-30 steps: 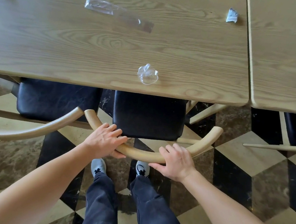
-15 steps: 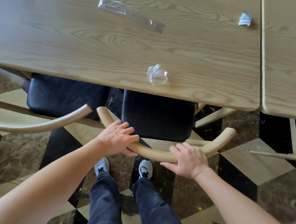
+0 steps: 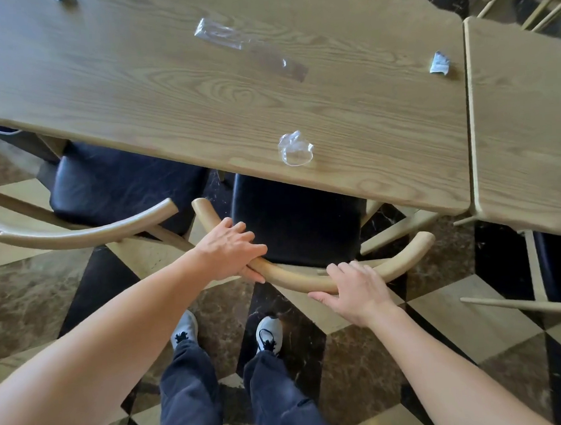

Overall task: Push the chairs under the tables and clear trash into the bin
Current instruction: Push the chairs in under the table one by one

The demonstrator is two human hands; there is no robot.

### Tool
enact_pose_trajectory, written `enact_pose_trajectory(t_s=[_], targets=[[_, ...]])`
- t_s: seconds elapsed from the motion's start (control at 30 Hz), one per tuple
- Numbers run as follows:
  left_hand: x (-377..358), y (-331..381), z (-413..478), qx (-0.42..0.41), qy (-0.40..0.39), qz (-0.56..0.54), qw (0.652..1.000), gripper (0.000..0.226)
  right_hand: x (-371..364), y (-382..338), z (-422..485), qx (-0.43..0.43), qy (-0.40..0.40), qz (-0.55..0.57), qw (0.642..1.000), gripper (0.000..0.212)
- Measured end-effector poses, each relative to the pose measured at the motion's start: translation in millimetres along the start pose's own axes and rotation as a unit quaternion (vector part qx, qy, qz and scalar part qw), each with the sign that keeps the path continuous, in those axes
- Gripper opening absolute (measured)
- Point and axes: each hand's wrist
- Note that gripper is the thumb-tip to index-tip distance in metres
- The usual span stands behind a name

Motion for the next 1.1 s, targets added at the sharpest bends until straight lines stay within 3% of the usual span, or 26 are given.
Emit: enact_pose_trajectory(t_s=[0.23, 0.43, 0.7, 0.87, 1.0, 1.1], targets=[[4.0, -23.3, -14.0, 0.047, 0.0, 0.008, 0.999, 0.068, 7.7, -28.8, 17.1, -0.006, -0.02, 0.005, 1.0, 0.076], [1.5, -8.0, -23.5, 0.101, 0.035, 0.001, 0.994, 0.069, 15.1, -26.4, 16.5, -0.012, -0.042, -0.011, 0.999, 0.066], [-4.5, -13.8, -35.3, 0.084, 0.079, -0.059, 0.992, 0.065, 31.7, -38.7, 16.7, -0.063, -0.132, 0.041, 0.988, 0.053], [-7.8, -48.6, -68.3, 0.063, 0.104, -0.06, 0.991, 0.055, 37.0, -111.7, 36.4, -0.039, -0.087, 0.113, 0.989, 0.066], [-14.8, -104.4, -119.6, 0.152, 0.096, -0.076, 0.981, 0.064, 43.4, -199.0, 66.8, -0.003, -0.029, 0.112, 0.993, 0.077], [-33.8, -158.2, -173.9, 0.228, 0.058, -0.068, 0.97, 0.074, 49.3, -259.7, 96.2, 0.078, 0.011, 0.098, 0.992, 0.075]])
Point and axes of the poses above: each hand's wrist, its own z-axis towards the middle knuckle, its own x-axis out of the back of the hand, y = z × x, and after that the axes turned 1 degree about z, right-handed
